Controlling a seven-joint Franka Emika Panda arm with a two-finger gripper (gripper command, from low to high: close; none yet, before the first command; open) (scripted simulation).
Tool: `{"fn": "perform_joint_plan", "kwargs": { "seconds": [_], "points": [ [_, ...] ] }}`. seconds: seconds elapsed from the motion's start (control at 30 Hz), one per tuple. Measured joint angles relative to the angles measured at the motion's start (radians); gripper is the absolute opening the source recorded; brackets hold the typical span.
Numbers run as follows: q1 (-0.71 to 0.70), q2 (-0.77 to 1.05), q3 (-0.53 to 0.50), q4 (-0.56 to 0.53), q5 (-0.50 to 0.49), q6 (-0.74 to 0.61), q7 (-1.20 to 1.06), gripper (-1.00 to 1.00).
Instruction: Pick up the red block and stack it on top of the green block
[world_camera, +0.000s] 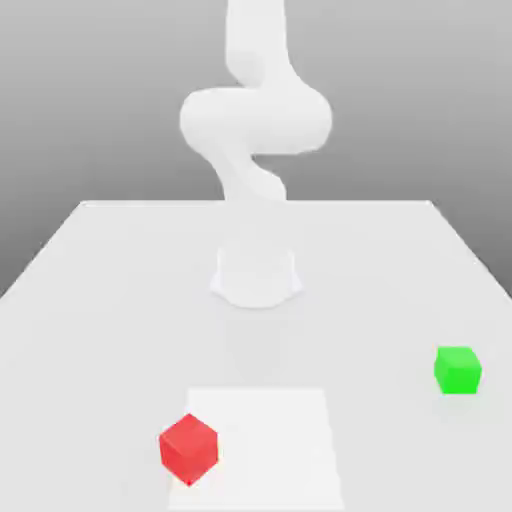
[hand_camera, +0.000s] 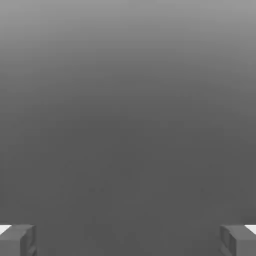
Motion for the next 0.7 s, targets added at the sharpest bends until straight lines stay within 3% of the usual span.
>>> {"fn": "perform_joint_plan", "kwargs": {
  "seconds": [0.47,0.7],
  "points": [
    [-0.149,0.515,0.039,-0.157,-0.063,0.231,0.326,0.0],
    [-0.188,0.766,0.023,-0.236,-0.033,0.347,0.444,0.0]
  ]
}}
